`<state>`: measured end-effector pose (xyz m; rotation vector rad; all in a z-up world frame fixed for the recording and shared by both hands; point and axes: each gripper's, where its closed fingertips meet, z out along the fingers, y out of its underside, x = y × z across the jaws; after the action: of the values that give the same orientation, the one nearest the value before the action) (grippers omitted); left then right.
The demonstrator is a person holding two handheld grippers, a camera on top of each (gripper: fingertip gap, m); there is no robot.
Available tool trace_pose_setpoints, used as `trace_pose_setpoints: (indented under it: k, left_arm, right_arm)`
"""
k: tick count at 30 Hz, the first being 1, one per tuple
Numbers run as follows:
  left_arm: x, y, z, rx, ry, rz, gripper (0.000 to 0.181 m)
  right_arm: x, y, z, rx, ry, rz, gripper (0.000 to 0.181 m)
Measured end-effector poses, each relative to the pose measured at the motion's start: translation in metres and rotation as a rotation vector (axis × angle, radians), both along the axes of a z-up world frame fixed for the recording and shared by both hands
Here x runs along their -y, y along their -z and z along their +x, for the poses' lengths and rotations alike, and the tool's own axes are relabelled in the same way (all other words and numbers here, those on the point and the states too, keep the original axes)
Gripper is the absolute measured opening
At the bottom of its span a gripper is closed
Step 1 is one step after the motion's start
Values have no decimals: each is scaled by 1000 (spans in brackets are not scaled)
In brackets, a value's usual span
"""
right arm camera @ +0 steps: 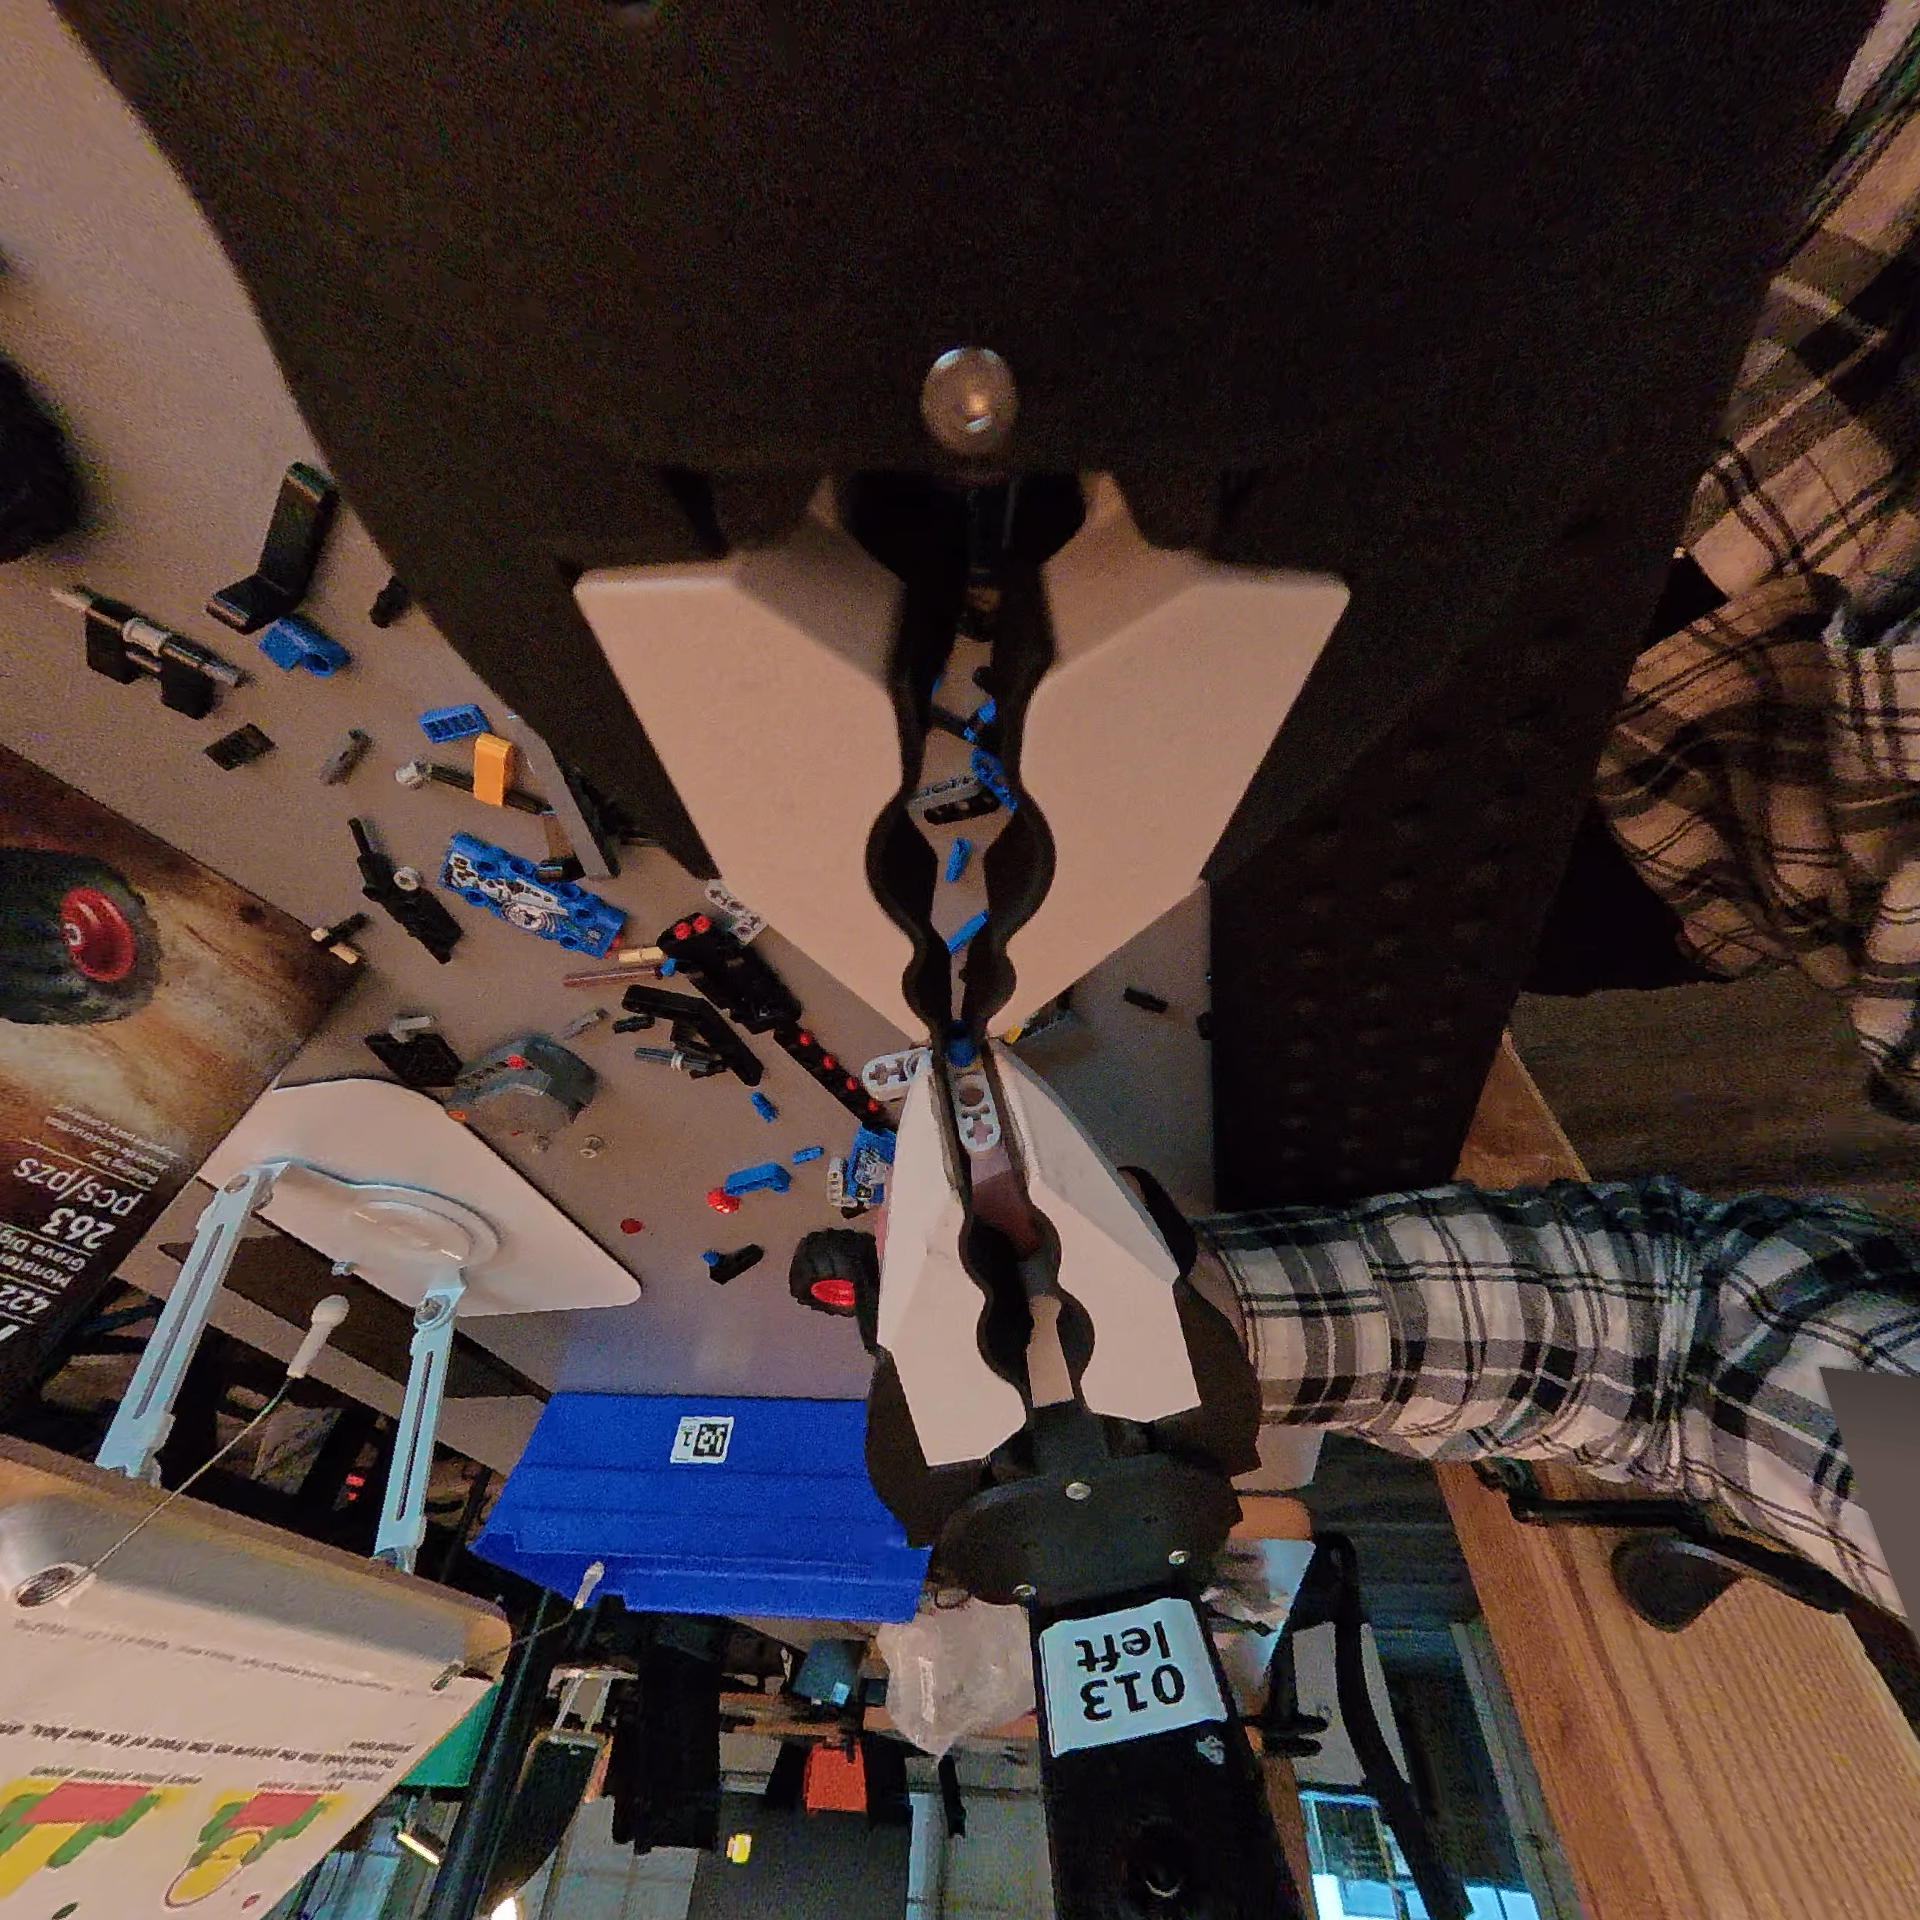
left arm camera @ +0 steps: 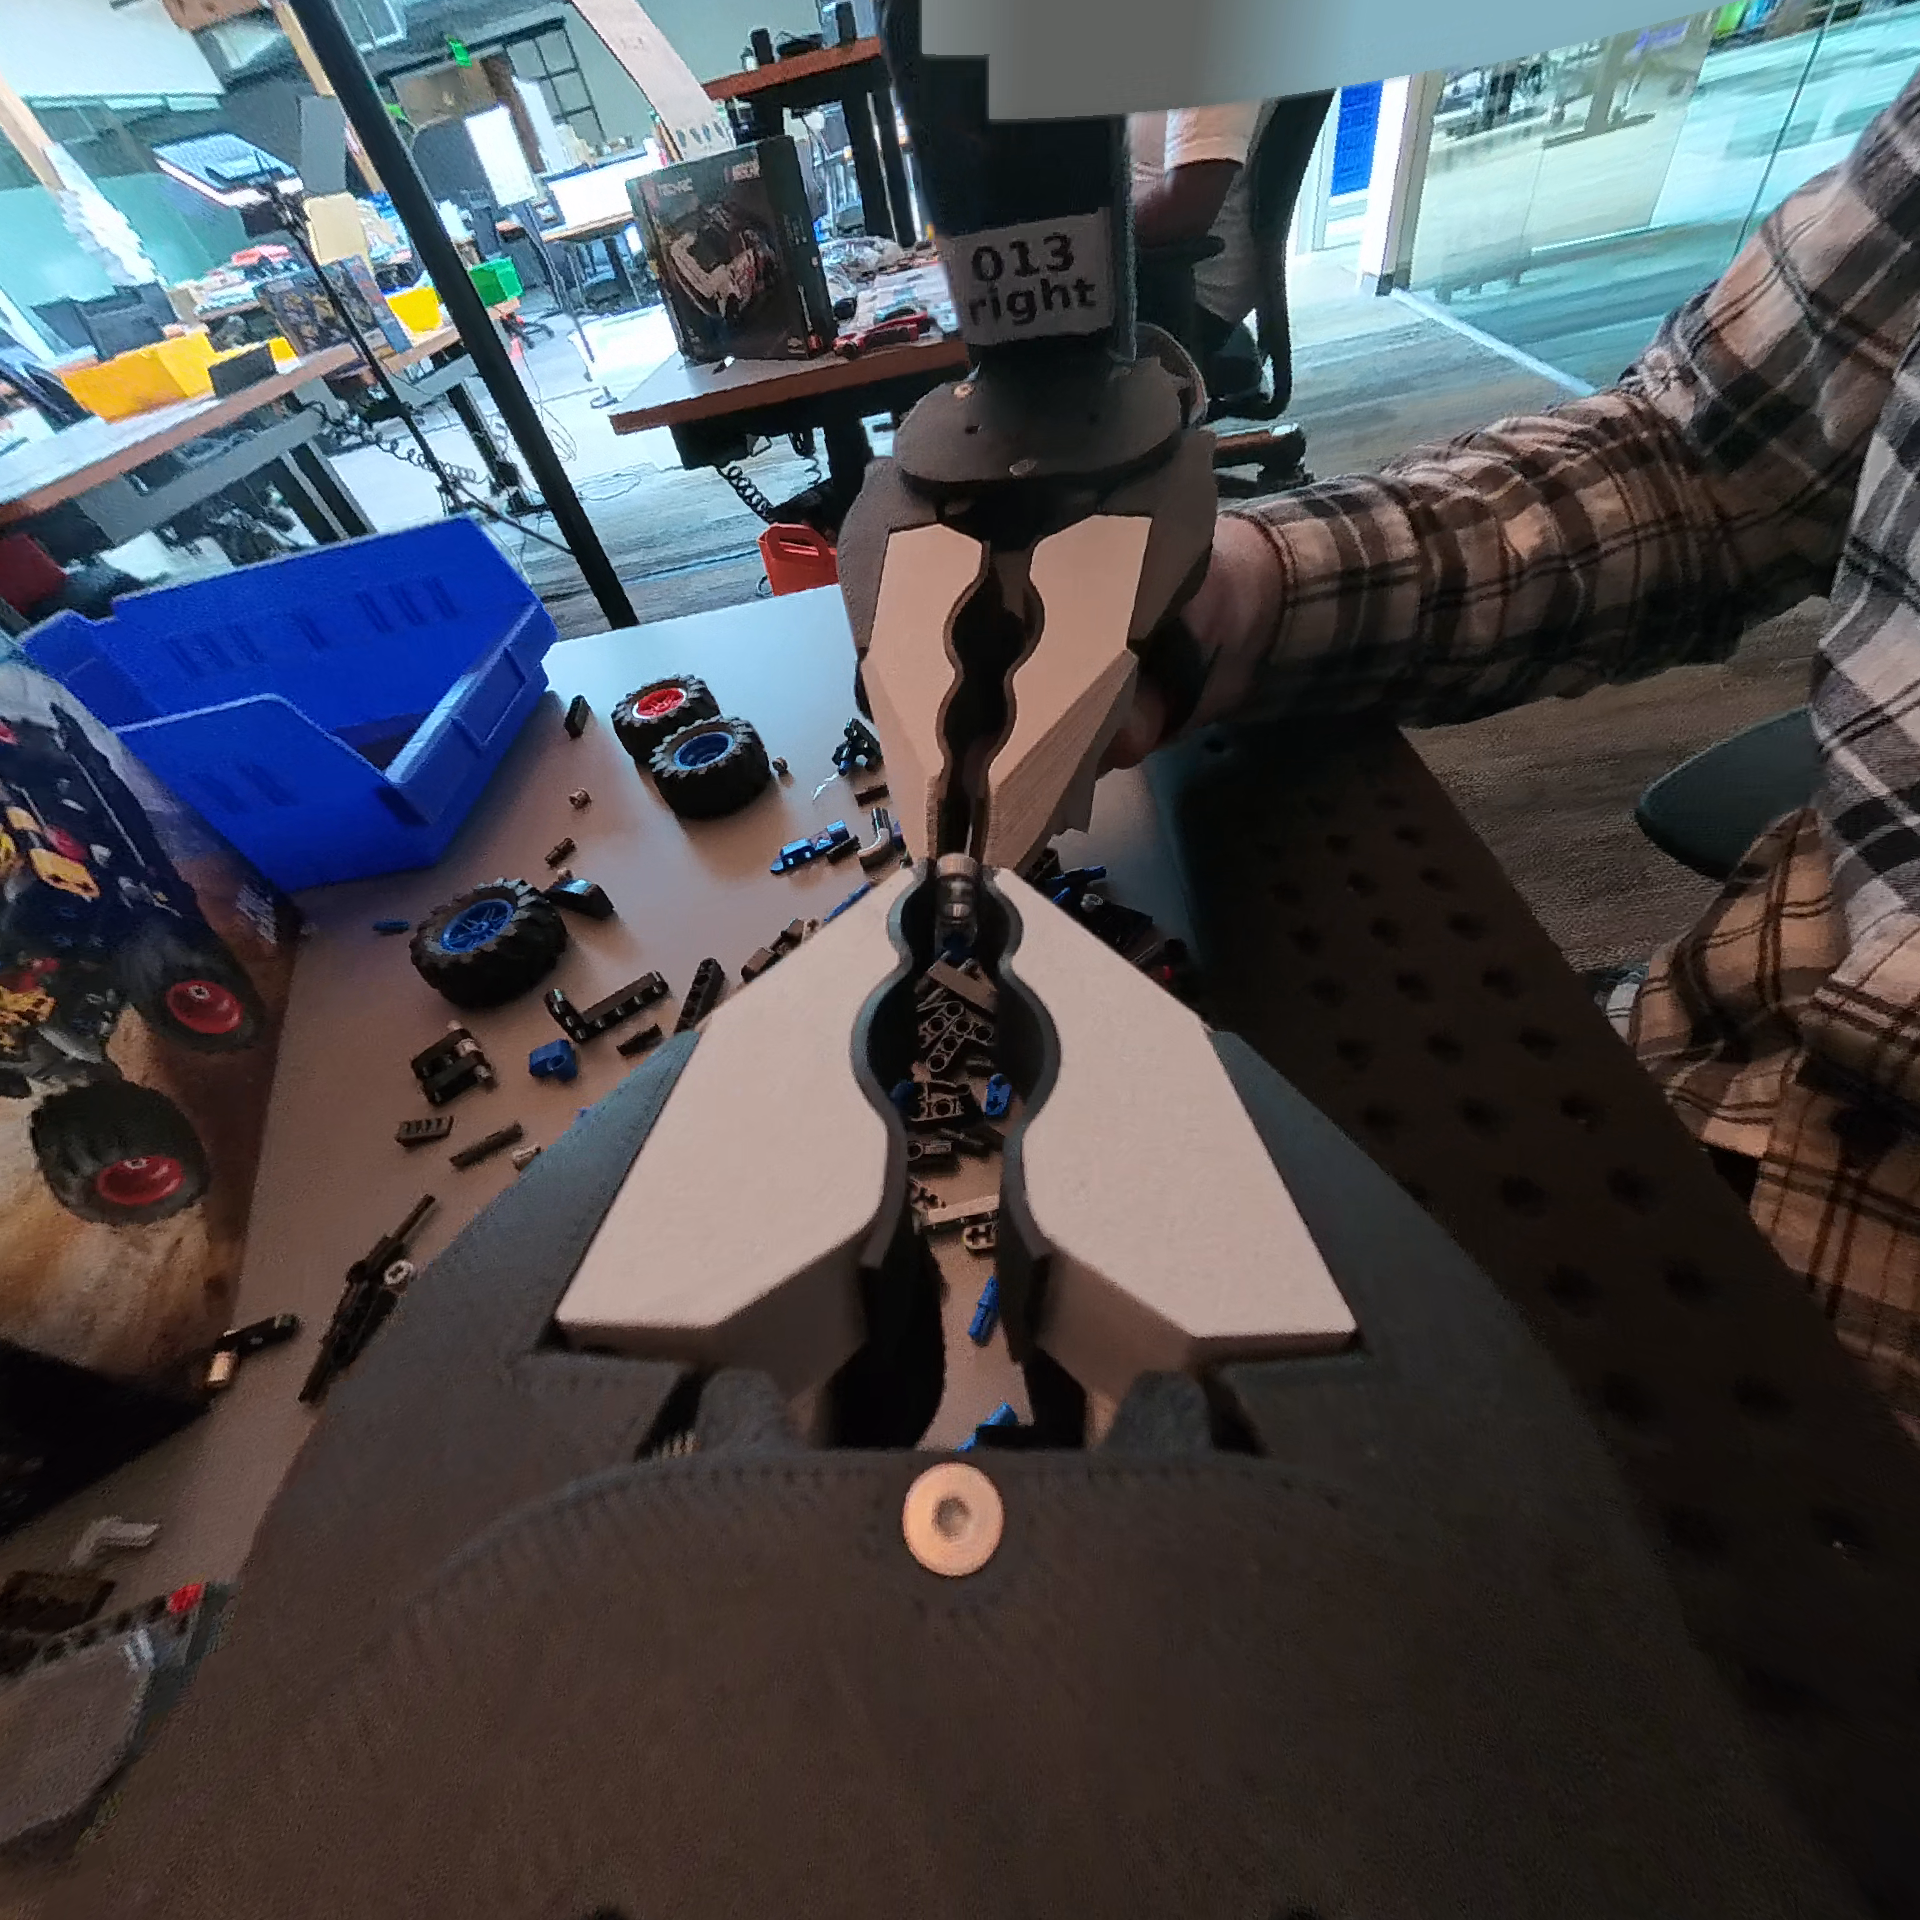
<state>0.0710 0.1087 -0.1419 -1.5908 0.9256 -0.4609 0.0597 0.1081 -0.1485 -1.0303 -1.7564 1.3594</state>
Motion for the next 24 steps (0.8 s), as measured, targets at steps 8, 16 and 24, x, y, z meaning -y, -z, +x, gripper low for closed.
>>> trace_pose_setpoints:
  k: [8,16,24]
  left_arm:
    - [5,-3,-18,-111,-50,46,5]
    - [1,-10,-7,-226,-99,197,5]
    - [-7,-12,-3,-405,-171,362,4]
  right_arm:
    - [-14,-25,12,-116,23,-100,0]
    - [-14,-18,1,-26,0,-254,2]
    - [-14,-14,-1,30,-33,-414,11]
